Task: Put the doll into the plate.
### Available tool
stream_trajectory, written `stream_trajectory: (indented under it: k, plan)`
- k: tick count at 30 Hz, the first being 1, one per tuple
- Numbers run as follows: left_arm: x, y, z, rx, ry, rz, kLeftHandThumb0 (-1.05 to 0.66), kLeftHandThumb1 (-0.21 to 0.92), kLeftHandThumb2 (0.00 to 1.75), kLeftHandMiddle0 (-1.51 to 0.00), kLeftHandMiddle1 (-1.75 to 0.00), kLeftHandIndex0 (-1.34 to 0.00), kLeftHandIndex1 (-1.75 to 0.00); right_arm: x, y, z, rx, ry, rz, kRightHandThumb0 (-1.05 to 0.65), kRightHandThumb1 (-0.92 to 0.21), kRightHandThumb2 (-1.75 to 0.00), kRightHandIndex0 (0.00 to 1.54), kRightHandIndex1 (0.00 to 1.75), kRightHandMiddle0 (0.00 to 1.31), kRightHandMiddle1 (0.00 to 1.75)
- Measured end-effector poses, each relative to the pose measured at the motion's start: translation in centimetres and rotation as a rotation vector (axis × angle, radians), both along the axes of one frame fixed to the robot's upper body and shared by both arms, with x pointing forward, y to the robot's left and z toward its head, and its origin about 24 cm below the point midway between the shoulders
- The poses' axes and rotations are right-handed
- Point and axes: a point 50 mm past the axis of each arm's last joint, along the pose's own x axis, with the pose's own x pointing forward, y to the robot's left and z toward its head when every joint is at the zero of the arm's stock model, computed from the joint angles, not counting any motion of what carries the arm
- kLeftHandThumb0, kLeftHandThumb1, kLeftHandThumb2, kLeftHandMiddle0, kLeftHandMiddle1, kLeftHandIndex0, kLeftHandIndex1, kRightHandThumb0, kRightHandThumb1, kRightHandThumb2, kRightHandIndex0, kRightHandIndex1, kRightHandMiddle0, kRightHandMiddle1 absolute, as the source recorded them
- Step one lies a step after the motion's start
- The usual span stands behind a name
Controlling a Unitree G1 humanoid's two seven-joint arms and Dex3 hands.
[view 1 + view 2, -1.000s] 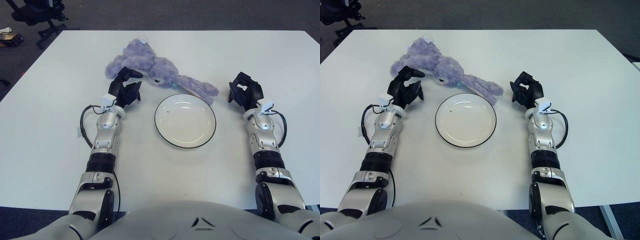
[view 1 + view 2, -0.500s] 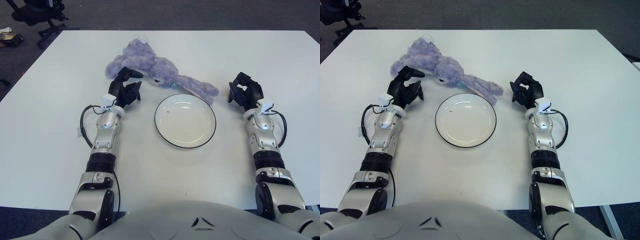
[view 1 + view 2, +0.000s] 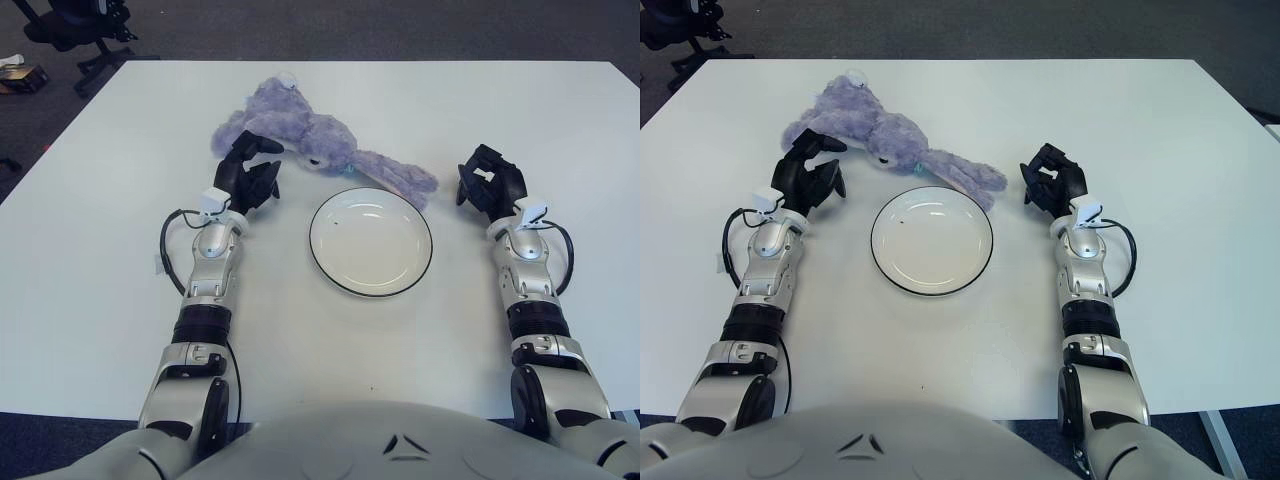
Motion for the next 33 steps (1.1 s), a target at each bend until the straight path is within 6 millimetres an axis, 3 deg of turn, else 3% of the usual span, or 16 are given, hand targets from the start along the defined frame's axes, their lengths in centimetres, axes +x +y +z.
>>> stream_trajectory:
  k: [7,16,33]
  plan:
    - [0.0,0.3,0.3,-0.010,-0.076,0.046,-0.36,0.92,0.26,-1.07,-1.75,-0.48,-1.46,0.0,0.0,0.0,0.000,0.001,0.000,-0.32,-0.92,-0.32,1.01,1.75,0.68,1.75]
    - [-0.1,0.8,1.5,0.011,-0.266,0.156,-0.36,0.92,0.27,-0.95,-1.75,-0.46,-1.47,0.0,0.1,-0.1,-0.001,0.007,0.003,-0.32,-0.92,-0.32,1.01,1.75,0.68,1.75]
    - [-0.3,0.8,2.6,0.074,-0.457,0.277,-0.36,0.92,0.27,-0.79,-1.75,-0.47,-1.46,0.0,0.2,-0.3,-0.005,0.013,0.009,-0.32,-0.92,-0.32,1.01,1.75,0.68,1.75]
